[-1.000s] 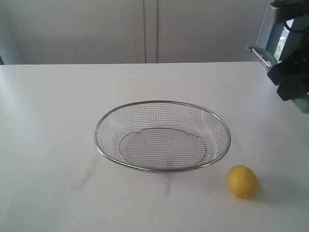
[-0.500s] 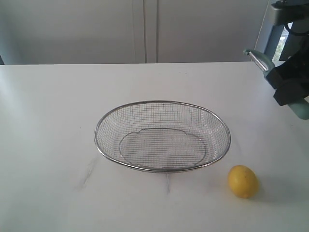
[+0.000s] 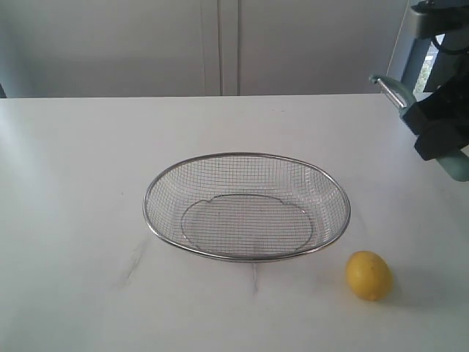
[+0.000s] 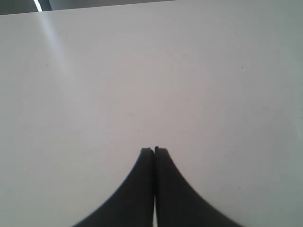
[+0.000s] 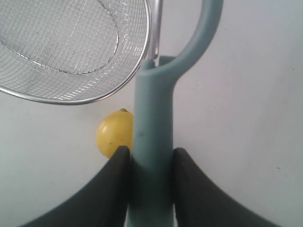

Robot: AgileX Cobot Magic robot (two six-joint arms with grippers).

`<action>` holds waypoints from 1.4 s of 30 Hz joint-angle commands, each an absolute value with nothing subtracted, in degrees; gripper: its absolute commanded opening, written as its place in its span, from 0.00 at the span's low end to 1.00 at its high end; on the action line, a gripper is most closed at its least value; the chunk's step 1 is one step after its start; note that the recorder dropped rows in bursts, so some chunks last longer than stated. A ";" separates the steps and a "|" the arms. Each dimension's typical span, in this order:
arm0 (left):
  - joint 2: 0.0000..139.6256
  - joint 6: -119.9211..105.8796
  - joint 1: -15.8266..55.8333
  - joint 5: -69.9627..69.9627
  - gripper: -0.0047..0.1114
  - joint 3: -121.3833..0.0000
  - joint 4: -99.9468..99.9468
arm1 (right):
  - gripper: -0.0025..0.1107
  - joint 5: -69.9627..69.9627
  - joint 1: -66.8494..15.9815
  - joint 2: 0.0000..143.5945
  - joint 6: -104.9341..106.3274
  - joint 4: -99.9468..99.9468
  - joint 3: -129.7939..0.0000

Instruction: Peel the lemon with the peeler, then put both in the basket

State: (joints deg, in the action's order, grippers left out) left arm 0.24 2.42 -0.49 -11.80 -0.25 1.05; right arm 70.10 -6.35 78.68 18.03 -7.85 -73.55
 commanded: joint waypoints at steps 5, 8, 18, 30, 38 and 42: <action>0.00 2.27 -0.58 -11.80 0.04 0.00 0.93 | 0.02 69.96 -6.31 78.27 17.73 -8.00 -73.38; 0.00 2.27 -0.58 -11.80 0.04 0.00 0.93 | 0.02 69.96 -6.31 78.27 17.73 -8.00 -73.38; 0.00 2.27 -0.58 -11.80 0.04 0.00 0.93 | 0.02 69.96 -6.31 78.27 17.73 -8.00 -73.38; 0.00 2.27 -0.58 -11.80 0.04 0.00 0.93 | 0.02 69.96 -6.31 78.27 17.73 -8.00 -73.38; 0.00 2.27 -0.58 -11.80 0.04 0.00 0.93 | 0.02 69.96 -6.31 78.27 17.73 -8.00 -73.38; 0.00 2.27 -0.58 -10.77 0.04 0.00 0.93 | 0.02 69.96 -6.31 78.27 17.73 -8.00 -73.38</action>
State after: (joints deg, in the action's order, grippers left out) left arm 0.24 2.42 -0.49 -11.69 -0.25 1.05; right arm 70.10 -6.35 78.68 18.03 -7.85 -73.55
